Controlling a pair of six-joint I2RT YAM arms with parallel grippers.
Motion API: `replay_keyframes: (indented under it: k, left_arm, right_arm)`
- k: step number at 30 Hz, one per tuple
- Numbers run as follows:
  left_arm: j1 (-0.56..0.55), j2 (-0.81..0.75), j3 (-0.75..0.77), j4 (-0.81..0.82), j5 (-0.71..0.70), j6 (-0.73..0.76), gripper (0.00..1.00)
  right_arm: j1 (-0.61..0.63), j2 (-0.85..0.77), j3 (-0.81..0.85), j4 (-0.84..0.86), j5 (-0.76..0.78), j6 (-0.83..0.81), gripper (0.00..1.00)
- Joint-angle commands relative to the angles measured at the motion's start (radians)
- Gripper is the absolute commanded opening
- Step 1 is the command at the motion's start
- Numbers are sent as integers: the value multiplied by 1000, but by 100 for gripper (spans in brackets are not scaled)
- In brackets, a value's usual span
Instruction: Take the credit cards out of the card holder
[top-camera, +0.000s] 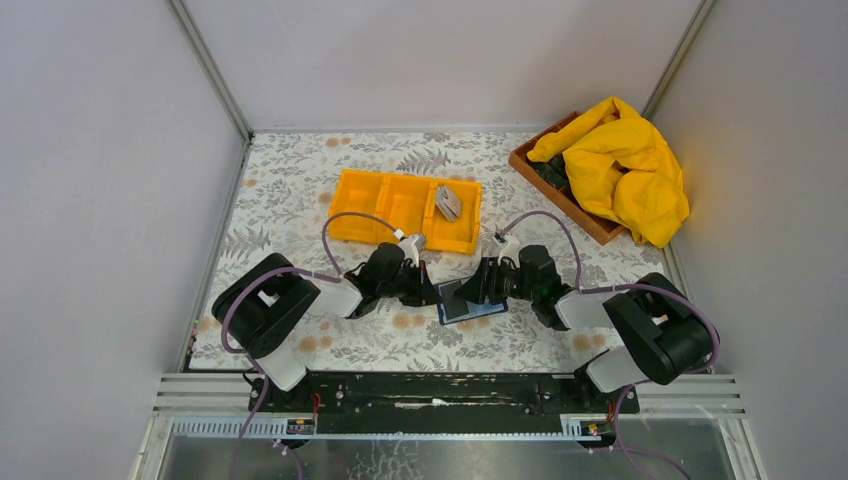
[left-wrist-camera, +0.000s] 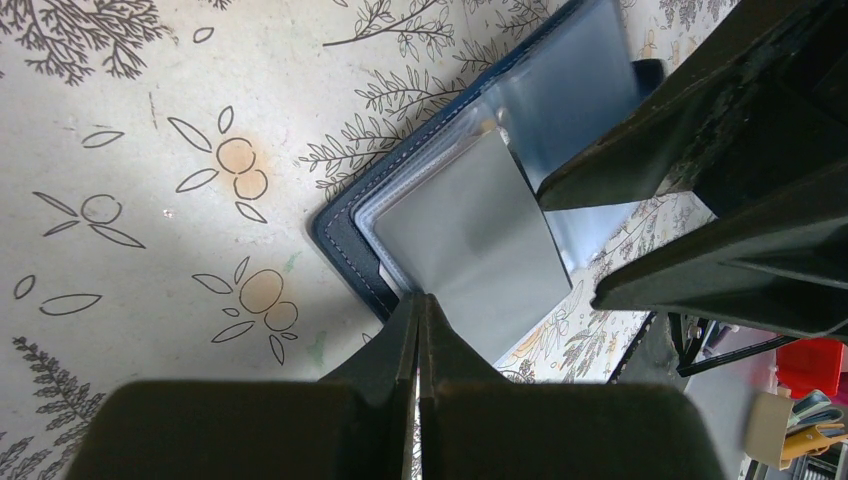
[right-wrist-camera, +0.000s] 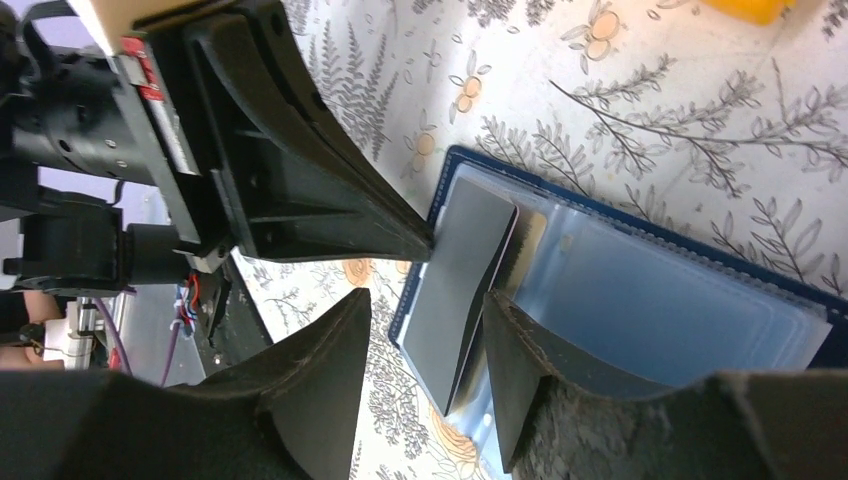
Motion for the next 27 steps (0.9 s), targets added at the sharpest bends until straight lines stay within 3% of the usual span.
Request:
replay_keyframes:
  k: [1,13,16,22,25,27]
  left_arm:
    - [-3,32,14,-33,3,21,0]
    - [-1,31,15,-36,2,21,0]
    - [-1,34,16,-35,3,21,0]
    - [-2,34,16,-37,3,21,0]
    - [-1,33,16,-39,5,22,0]
    - [-1,31,16,-39,4,22,0]
  right_arm:
    - [8,-7,11,102,-104,32,52]
    - [4,-14,31,2,-52,-8,50]
    - [4,18,29,63,-128,27,50]
    - [5,148,3,402,-285,198,51]
    - [3,173,13,385,-276,194,51]
    - [3,159,30,283,-241,146,51]
